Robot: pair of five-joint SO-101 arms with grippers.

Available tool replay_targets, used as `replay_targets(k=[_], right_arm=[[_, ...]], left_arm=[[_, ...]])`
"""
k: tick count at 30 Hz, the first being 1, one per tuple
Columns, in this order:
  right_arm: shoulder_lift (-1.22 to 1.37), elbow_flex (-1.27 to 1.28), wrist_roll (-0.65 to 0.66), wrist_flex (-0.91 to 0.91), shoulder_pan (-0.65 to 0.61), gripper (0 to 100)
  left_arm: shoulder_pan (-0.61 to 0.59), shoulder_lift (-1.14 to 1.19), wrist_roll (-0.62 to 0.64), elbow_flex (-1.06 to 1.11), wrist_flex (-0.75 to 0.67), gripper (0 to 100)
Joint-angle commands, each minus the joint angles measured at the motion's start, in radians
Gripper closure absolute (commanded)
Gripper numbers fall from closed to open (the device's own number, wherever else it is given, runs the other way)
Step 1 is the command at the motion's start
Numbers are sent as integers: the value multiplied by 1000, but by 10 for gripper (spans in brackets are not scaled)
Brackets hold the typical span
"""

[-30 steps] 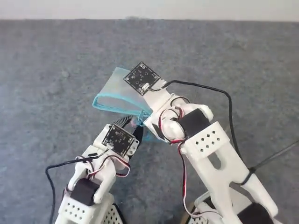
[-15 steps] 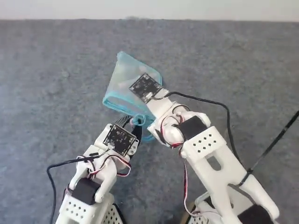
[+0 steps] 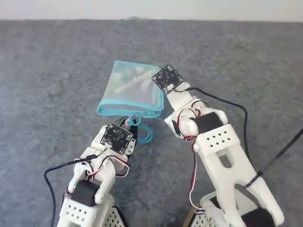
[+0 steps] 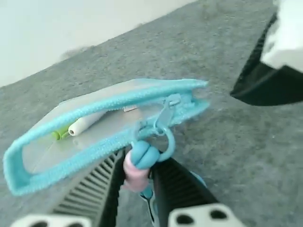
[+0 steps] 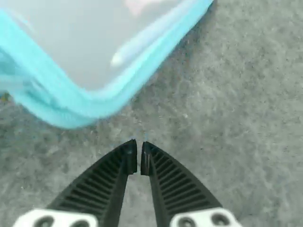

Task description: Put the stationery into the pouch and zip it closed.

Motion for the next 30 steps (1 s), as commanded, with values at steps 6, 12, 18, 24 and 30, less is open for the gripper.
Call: replay_targets(k=[6, 12, 18, 24, 30], right_arm=[[-50, 48, 97, -33, -170, 983], [-265, 204, 143, -120, -208, 818], [-530, 330, 144, -163, -213, 779], [-552, 385, 149, -251, -216, 776], [-466, 376, 150, -349, -223, 779]], left_arm=[[-29, 5, -11, -59, 2, 988], [-29, 5, -14, -59, 2, 988], [-29, 5, -14, -58, 2, 988], [-26, 5, -14, -56, 2, 988], [-26, 5, -14, -54, 2, 988]])
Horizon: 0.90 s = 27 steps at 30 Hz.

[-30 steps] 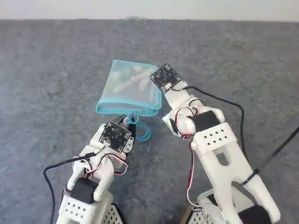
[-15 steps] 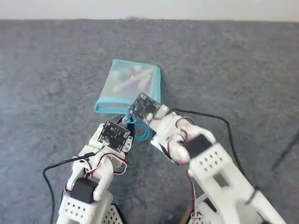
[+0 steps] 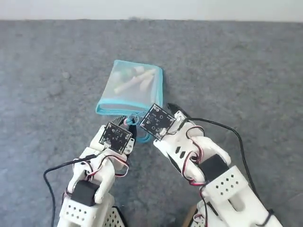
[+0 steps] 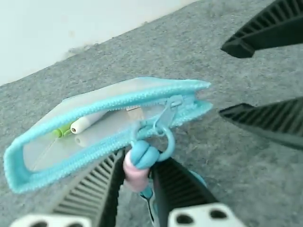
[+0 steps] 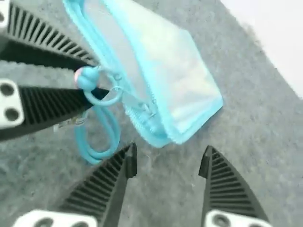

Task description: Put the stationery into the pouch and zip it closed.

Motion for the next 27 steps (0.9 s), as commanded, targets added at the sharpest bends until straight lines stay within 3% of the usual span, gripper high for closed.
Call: replay_targets(k=[1, 8, 23, 27], right_arm=[[65, -32, 18, -64, -31, 779], [240, -127, 20, -74, -87, 779], [423, -170, 18, -202, -84, 779], [476, -169, 9, -260, -16, 780]], left_arm=[[-8, 5, -17, -53, 0, 988], [-9, 5, -17, -53, 0, 988], [-14, 5, -15, -44, 0, 988], [-12, 5, -17, -44, 3, 988]])
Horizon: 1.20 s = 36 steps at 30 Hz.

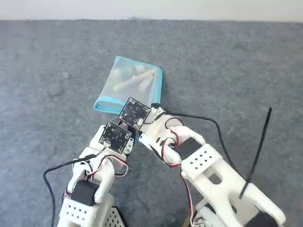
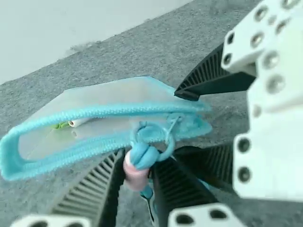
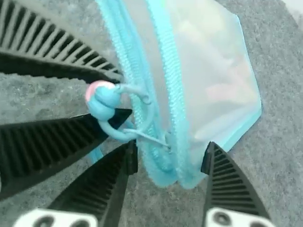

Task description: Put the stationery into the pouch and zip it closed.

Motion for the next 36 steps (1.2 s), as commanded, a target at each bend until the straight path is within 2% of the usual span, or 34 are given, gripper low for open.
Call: replay_targets(k=[1, 5, 10, 21, 27, 36], right_arm=[[36, -61, -9, -64, 73, 789], [51, -64, -84, -110, 114, 889], [56, -64, -83, -104, 111, 996], [59, -61, -83, -8, 147, 992], [62, -54, -83, -13, 275, 992], [62, -40, -84, -13, 341, 992]], left_arm=[[-3, 5, -12, -44, 0, 988], [-2, 5, -12, -42, 0, 988], [-2, 5, -12, -42, 0, 988], [-9, 5, -9, -42, 0, 988], [-103, 5, -9, -42, -15, 988], [-203, 5, -8, -41, -29, 988]])
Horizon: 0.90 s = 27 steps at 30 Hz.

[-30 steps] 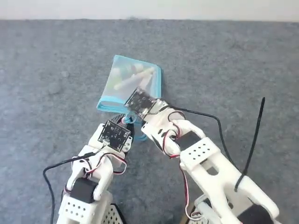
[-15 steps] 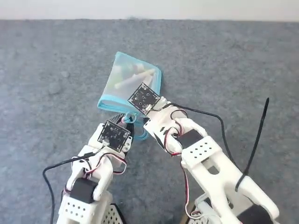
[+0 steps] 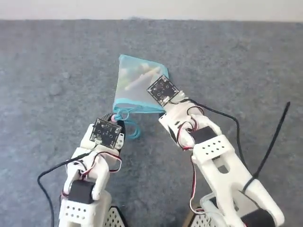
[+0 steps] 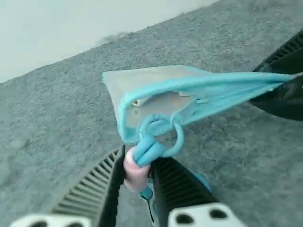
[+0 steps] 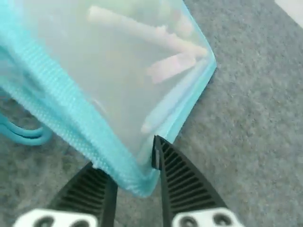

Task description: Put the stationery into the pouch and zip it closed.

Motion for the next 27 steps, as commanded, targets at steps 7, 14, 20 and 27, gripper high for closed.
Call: replay_targets(k=[7, 14, 20, 27], right_arm=[[10, -15, -21, 7, 88, 992], [10, -15, -18, 7, 102, 992], [10, -15, -18, 7, 104, 992], [10, -15, -17, 7, 104, 992]], left_arm=[[-147, 5, 2, -42, -60, 988], [-222, 5, 78, -41, -84, 988], [-224, 5, 78, -42, -84, 988], [-318, 5, 84, -48, -109, 988]])
